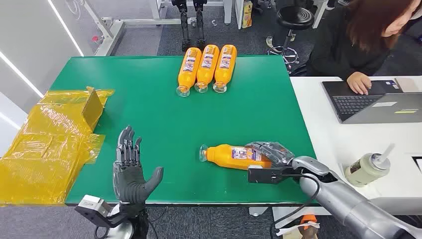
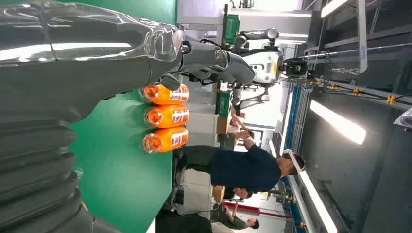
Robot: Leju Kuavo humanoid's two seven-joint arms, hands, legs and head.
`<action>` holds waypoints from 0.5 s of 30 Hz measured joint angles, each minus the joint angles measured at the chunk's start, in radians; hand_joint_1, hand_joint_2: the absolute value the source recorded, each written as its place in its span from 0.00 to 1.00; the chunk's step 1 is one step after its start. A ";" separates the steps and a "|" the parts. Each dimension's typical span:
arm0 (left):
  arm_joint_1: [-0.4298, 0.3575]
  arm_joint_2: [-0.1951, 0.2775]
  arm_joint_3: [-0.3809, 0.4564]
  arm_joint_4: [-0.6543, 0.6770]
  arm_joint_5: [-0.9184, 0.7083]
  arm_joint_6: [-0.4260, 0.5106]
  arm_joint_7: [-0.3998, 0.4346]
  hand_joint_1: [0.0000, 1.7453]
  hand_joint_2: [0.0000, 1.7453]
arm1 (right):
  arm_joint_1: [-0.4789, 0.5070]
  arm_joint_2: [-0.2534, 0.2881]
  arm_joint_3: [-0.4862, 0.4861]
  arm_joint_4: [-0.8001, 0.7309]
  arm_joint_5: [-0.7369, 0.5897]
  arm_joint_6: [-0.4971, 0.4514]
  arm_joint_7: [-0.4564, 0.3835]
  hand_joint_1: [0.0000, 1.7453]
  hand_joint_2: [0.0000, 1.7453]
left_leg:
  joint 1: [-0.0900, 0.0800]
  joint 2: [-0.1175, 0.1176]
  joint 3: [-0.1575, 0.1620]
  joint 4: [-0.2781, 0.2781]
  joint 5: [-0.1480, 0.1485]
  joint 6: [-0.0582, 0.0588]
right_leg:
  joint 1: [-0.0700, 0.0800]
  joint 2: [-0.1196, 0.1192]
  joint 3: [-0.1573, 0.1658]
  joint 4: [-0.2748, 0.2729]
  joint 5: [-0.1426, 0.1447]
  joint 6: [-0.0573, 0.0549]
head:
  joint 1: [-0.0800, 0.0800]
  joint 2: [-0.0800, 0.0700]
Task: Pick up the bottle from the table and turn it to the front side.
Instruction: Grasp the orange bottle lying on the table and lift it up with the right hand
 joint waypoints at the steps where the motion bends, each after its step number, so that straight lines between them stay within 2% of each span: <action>1: 0.000 0.000 0.000 0.000 0.000 -0.001 0.000 0.00 1.00 | 0.000 0.001 -0.002 -0.001 0.001 0.000 -0.001 1.00 1.00 | 0.000 0.000 0.000 0.000 0.000 0.000 | 0.000 0.000 0.000 0.000 0.000 0.000 | 0.000 0.000; 4: 0.000 0.000 0.000 0.000 0.000 -0.002 0.000 0.00 1.00 | -0.001 0.003 -0.011 -0.006 0.011 -0.012 -0.008 1.00 1.00 | 0.000 0.000 0.000 0.000 0.000 0.000 | 0.000 0.000 0.000 0.000 0.000 0.000 | 0.000 0.000; 8: 0.001 0.000 0.000 0.000 -0.004 0.000 0.000 0.00 1.00 | 0.011 0.003 -0.036 -0.046 0.037 -0.089 -0.015 1.00 1.00 | 0.000 0.000 -0.001 0.000 0.000 0.000 | 0.000 0.000 -0.001 0.000 0.000 0.000 | 0.000 0.000; 15: 0.013 -0.002 0.000 0.000 -0.020 0.013 0.000 0.00 1.00 | 0.056 -0.002 -0.140 -0.236 0.097 -0.155 -0.001 1.00 1.00 | 0.000 -0.001 -0.005 0.000 0.001 0.000 | 0.000 0.000 -0.004 0.001 0.001 0.000 | 0.000 0.000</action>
